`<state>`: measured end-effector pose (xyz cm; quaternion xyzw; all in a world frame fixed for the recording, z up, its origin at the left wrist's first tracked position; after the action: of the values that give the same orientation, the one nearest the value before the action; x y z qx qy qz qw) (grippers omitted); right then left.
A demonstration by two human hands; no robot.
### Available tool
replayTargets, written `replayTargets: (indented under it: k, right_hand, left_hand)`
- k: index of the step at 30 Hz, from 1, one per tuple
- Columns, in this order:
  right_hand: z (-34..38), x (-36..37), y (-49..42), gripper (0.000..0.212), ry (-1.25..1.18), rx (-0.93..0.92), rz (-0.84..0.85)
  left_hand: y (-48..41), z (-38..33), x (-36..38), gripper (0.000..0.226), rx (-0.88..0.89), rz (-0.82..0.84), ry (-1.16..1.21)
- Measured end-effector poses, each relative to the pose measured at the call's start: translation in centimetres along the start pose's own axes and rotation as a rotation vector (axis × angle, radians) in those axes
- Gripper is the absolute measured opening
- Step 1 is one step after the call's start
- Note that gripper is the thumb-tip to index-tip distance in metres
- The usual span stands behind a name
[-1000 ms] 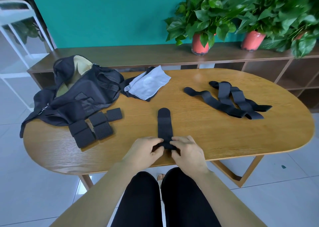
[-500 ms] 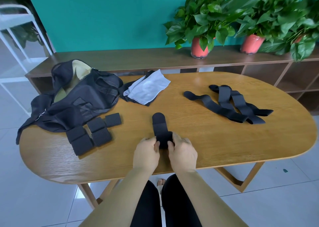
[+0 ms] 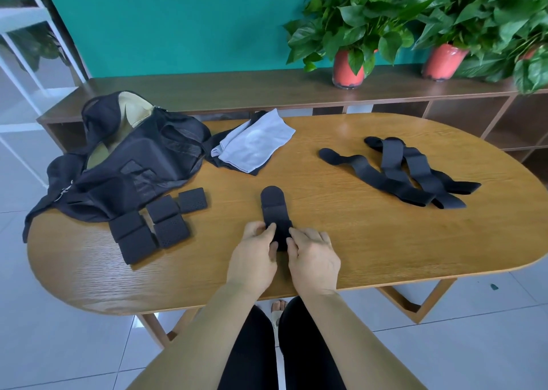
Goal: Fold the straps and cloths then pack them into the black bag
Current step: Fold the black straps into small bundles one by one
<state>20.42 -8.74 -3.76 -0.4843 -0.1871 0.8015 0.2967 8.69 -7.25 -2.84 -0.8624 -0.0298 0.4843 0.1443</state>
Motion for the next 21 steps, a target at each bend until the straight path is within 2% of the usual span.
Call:
replayTargets:
  k: [4, 8, 15, 19, 21]
  right_hand:
    - [0.0, 0.1, 0.1, 0.009, 0.007, -0.029, 0.014]
    - [0.0, 0.1, 0.0, 0.009, 0.026, -0.077, 0.028]
    - [-1.1, -1.4, 1.0, 0.023, -0.043, -0.190, 0.165]
    - [-1.7, -2.9, 1.5, 0.027, -0.109, -0.262, 0.224]
    - [-1.7, -3.4, 1.6, 0.030, -0.170, -0.198, 0.276]
  left_hand:
    - [-0.8, 0.3, 0.2, 0.054, 0.099, 0.175, -0.065]
    - [-1.9, 0.6, -0.2, 0.054, 0.139, 0.256, -0.122]
    - [-0.7, 0.8, -1.6, 0.050, 0.276, 0.273, -0.255]
    - [0.8, 0.9, -2.2, 0.046, 0.295, 0.278, -0.199]
    - [1.3, 1.1, -2.3, 0.040, 0.256, 0.266, -0.109]
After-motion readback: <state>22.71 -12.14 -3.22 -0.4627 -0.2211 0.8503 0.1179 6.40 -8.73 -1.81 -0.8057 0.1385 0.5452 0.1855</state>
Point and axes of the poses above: each hand's wrist, its own y-axis away from the middle knuckle, its own x-axis out of the palm, z = x × y, the point moved 3 cm from there along -y, towards the middle knuckle, and after that the axes turned 10 degrees about -z, right-handed, at the moved point
